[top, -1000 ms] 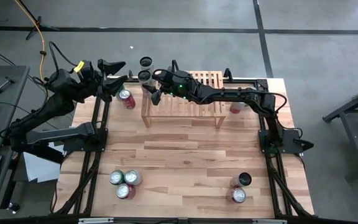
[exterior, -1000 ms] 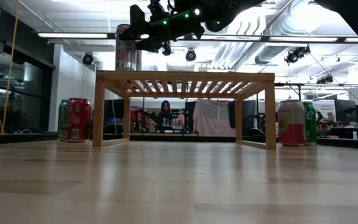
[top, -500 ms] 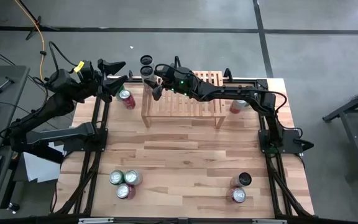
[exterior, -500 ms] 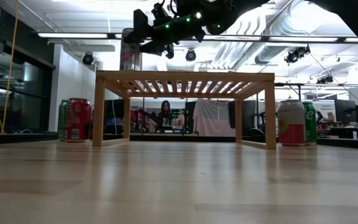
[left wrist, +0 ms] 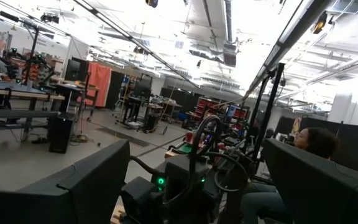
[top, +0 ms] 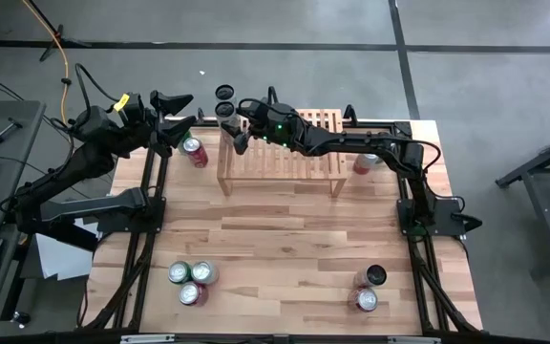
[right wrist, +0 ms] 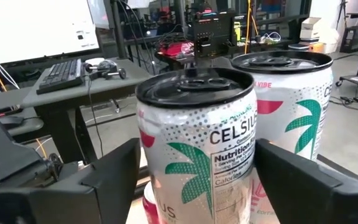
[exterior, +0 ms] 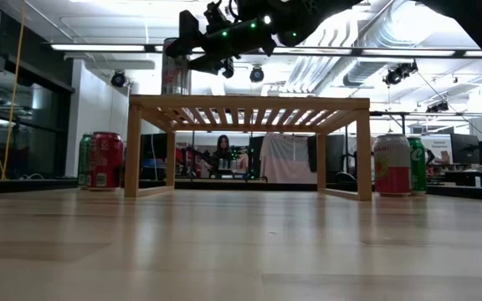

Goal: Place canned beverage on shelf
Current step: Put the top white-pink soda can on the shelf aligned with the other white-pink soda can, then put the white-pink soda can on the shelf aligned with the other white-pink soda cans

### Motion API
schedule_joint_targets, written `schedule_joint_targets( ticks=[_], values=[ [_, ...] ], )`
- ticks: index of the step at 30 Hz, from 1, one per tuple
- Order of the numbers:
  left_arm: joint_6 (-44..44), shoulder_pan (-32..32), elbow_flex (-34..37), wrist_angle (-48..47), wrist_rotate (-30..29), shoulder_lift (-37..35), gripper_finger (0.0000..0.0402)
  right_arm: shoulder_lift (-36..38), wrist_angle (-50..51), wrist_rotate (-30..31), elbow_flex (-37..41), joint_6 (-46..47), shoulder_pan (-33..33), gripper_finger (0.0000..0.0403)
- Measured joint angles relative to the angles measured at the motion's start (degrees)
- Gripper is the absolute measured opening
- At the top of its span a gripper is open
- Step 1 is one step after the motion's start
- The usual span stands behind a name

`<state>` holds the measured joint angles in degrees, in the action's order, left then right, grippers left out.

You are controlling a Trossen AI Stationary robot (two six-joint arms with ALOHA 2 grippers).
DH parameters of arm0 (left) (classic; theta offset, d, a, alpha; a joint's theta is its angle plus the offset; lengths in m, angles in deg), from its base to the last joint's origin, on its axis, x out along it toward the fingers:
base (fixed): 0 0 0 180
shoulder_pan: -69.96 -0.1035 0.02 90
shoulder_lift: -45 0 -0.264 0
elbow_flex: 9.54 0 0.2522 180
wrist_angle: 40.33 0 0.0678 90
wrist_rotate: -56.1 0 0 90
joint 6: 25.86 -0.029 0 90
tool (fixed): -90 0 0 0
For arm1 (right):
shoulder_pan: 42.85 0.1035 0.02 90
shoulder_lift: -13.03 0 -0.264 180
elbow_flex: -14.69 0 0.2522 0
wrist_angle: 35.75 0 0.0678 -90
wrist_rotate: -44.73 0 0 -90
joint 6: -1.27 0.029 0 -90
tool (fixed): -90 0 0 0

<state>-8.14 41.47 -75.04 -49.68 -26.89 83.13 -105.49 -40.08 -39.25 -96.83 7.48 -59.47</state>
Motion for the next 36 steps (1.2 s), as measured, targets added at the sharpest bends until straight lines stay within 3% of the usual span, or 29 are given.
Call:
schedule_joint_targets(
  ticks=[9,18,27,36],
  values=[
    [0.0,0.0,0.0,0.0,0.0,0.0,0.036,0.1,0.3,0.0,0.0,-0.8,0.0,0.0307],
    [-0.3,0.0,0.0,0.0,0.0,0.0,0.036,3.7,10.2,0.0,0.0,-7.9,-0.3,0.0307],
    [-0.4,0.0,0.0,0.0,0.0,0.0,0.036,11.7,30.4,-0.1,0.0,-12.9,-1.2,0.0307],
    [-0.4,0.0,0.0,0.0,-0.1,0.0,0.036,24.9,58.6,-3.2,0.0,-15.2,-1.4,0.0307]
  ],
)
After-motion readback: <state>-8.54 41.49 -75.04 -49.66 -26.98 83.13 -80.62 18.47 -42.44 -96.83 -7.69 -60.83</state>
